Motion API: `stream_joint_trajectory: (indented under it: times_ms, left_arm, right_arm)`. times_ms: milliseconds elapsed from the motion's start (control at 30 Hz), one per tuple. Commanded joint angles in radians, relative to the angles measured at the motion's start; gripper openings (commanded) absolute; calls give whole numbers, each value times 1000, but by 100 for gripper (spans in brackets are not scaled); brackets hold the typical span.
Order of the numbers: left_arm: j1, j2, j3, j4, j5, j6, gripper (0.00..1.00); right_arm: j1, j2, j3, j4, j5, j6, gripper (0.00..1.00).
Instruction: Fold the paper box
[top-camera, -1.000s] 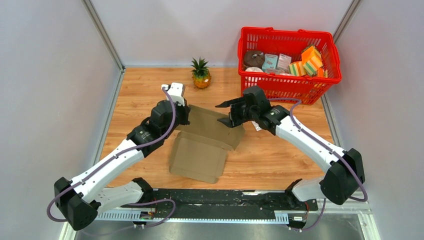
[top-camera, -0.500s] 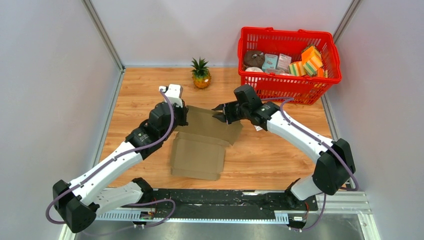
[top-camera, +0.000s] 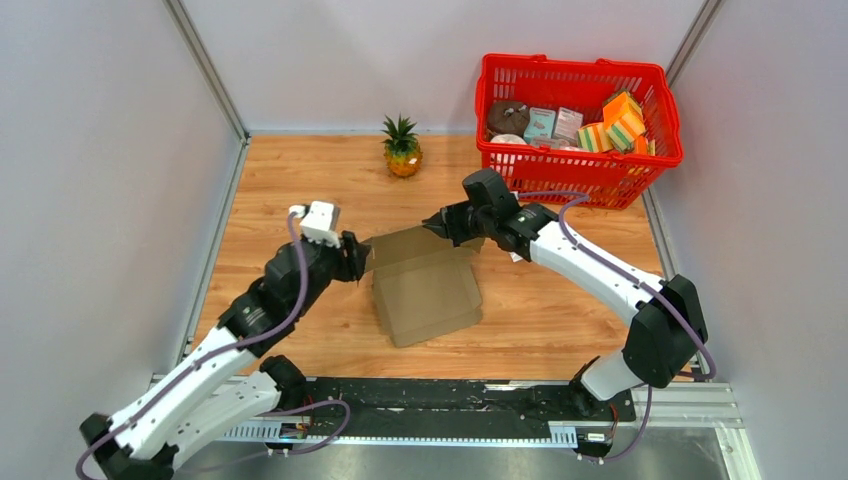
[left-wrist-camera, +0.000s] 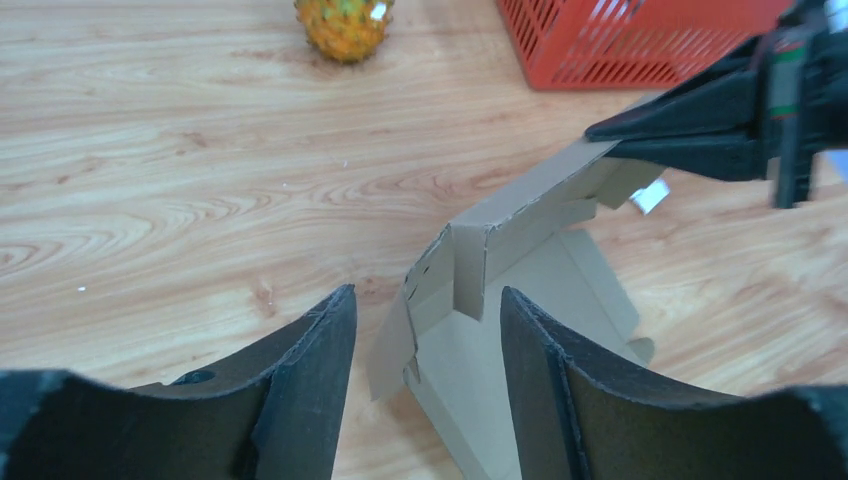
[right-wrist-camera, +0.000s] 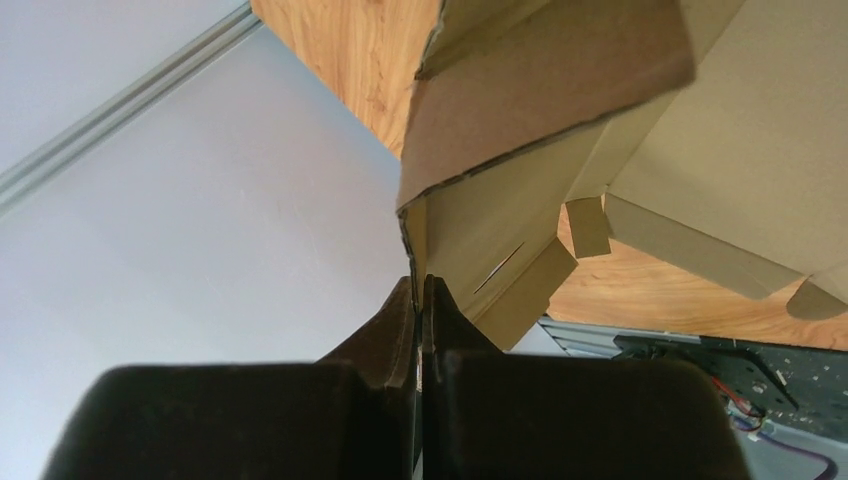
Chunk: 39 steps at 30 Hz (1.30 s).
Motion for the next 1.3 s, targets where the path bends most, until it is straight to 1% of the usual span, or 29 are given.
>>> stream_joint_trajectory:
  times_ms: [0,67,100,133,167,233,267,333,367,400,500,600,667,767,900,1000,1067,1133,1167,1200,1267]
  left_arm:
    - [1,-176,4,-141,-26,-68,65]
    - [1,-222,10,-213,-35,-111,66]
    - [1,-231,19,-234,-35,-125,66]
    - [1,-234,22,-246,-30,-148,66]
    - [-1,-236,24,-260,-29,-157,64]
    - [-1,-230,18,-254,-16,-169,62]
    - [-1,-213,13,-240,-12,-171,60]
    - [-1,-190,12,-220,11,-176,58]
    - [-1,-160,16,-215,20,-177,55]
    - [1,-144,18,-211,27,-183,54]
    - [1,-95,6,-191,34,-188,52]
    - [1,-73,-16,-192,-13,-186,52]
    - [1,-90,-28,-209,-67,-194,52]
    - [-1,-128,-60,-217,-98,-217,51]
    - [2,-136,-103,-246,-104,-254,52]
    - [2,-130,-151,-222,-76,-269,54]
    - [1,-126,-180,-165,-43,-268,55]
    - [2,-121,-217,-125,-27,-286,54]
    - [2,-118,-223,-125,-27,-300,47]
    - [2,-121,-232,-126,-23,-324,43]
    - [1,-145,-258,-72,25,-338,42]
  right_arm:
    - [12,-8,-33,96,54,-82,0]
    - [13,-4,-60,132,54,-105,0]
    - [13,-4,-69,151,96,-137,0]
    - [15,-1,-77,159,103,-154,0]
    - [16,4,-86,195,106,-173,0]
    - [16,7,-126,255,103,-230,0]
    - [22,4,-143,327,100,-246,0]
    - [27,-5,-200,405,100,-315,0]
    - [31,-11,-220,472,100,-341,0]
    - [35,-31,-253,493,111,-364,0]
    - [39,-54,-303,634,105,-461,0]
    - [39,-68,-370,726,102,-509,0]
    - [38,-82,-430,793,106,-520,1]
    - [32,-91,-464,801,111,-532,2]
    - [12,-62,-430,751,69,-506,3]
    - [-19,-4,-358,657,-28,-458,4]
    - [-43,31,-327,602,-73,-431,4]
    - [-57,77,-307,593,-141,-380,5]
    - [-67,87,-304,588,-155,-366,5]
    - [-70,102,-304,584,-170,-351,5]
    - [-76,114,-304,577,-178,-322,6]
